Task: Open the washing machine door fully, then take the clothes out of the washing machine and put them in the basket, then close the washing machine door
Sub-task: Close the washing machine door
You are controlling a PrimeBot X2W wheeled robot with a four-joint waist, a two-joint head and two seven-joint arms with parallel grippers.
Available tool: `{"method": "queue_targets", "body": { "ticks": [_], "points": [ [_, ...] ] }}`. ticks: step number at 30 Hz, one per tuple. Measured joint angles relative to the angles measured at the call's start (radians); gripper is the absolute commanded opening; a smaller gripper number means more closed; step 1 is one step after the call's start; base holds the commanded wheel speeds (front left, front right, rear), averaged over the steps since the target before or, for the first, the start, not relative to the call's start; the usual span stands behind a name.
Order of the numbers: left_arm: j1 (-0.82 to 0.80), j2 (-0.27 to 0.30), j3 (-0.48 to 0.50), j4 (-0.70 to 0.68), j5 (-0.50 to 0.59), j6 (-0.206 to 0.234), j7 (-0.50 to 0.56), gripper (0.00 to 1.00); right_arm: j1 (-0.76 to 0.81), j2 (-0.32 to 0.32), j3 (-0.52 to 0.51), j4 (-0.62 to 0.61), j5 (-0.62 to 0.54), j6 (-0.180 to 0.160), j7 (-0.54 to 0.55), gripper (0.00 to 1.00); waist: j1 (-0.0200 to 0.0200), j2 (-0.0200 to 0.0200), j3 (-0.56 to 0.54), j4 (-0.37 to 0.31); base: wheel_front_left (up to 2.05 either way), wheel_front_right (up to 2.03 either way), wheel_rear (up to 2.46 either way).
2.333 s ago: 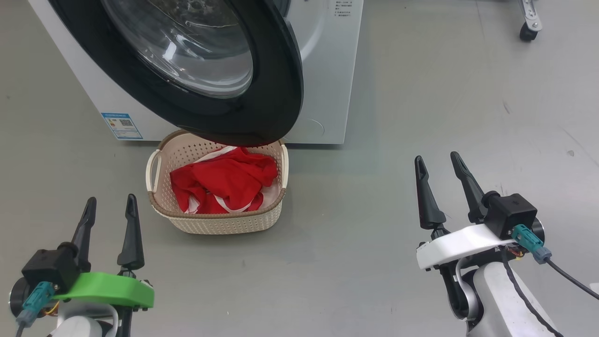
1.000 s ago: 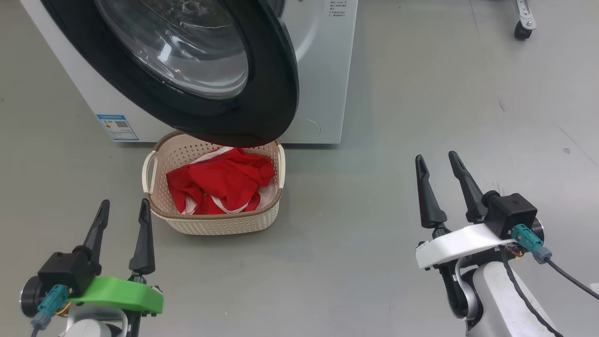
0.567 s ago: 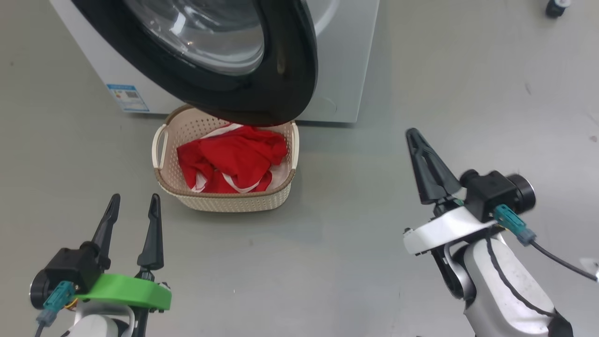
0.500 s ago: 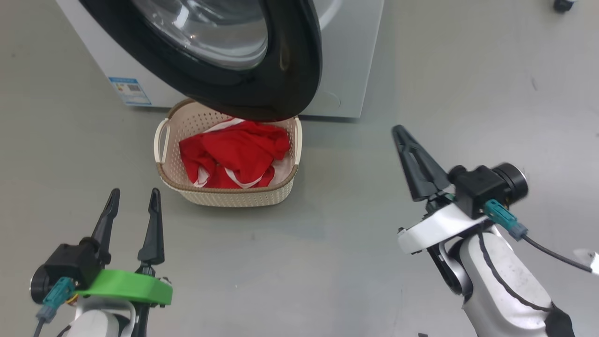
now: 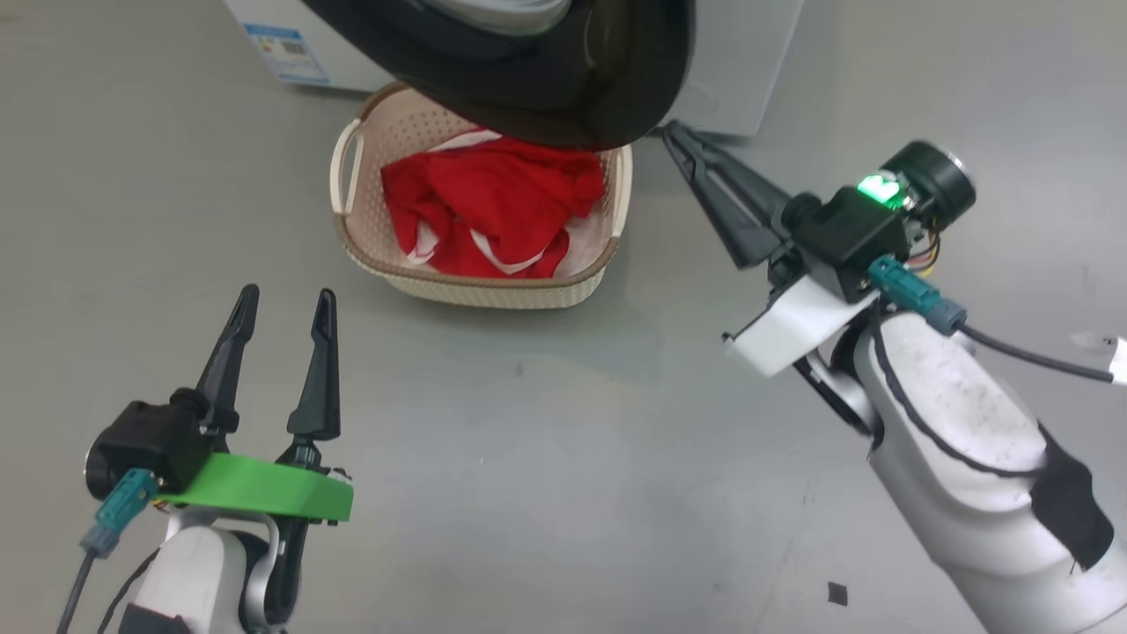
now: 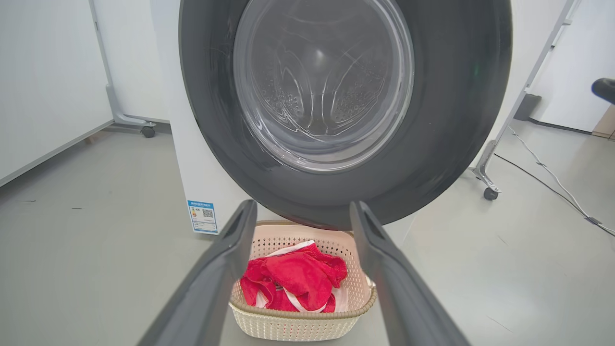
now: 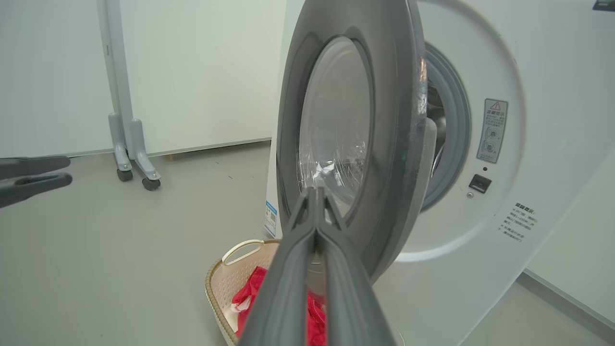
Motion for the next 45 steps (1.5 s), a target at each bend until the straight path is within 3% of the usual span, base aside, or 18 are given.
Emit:
{"method": "queue_targets", "body": {
  "ticks": [21, 45],
  "points": [
    [-0.092, -0.049, 0.012, 0.048, 0.0, -0.026, 0.0, 1.0, -0.235, -0.076, 0.015, 0.142, 0.064, 0.0, 0.03, 0.0, 0.0, 0.0, 0.171, 0.167, 0.0, 0.0, 0.0],
    [-0.123, -0.064, 0.03, 0.064, 0.002, -0.043, 0.0, 1.0, -0.384, -0.101, -0.061, 0.254, 0.091, 0.009, -0.011, 0.0, 0.0, 0.0, 0.247, 0.184, 0.0, 0.0, 0.0]
  ]
}}
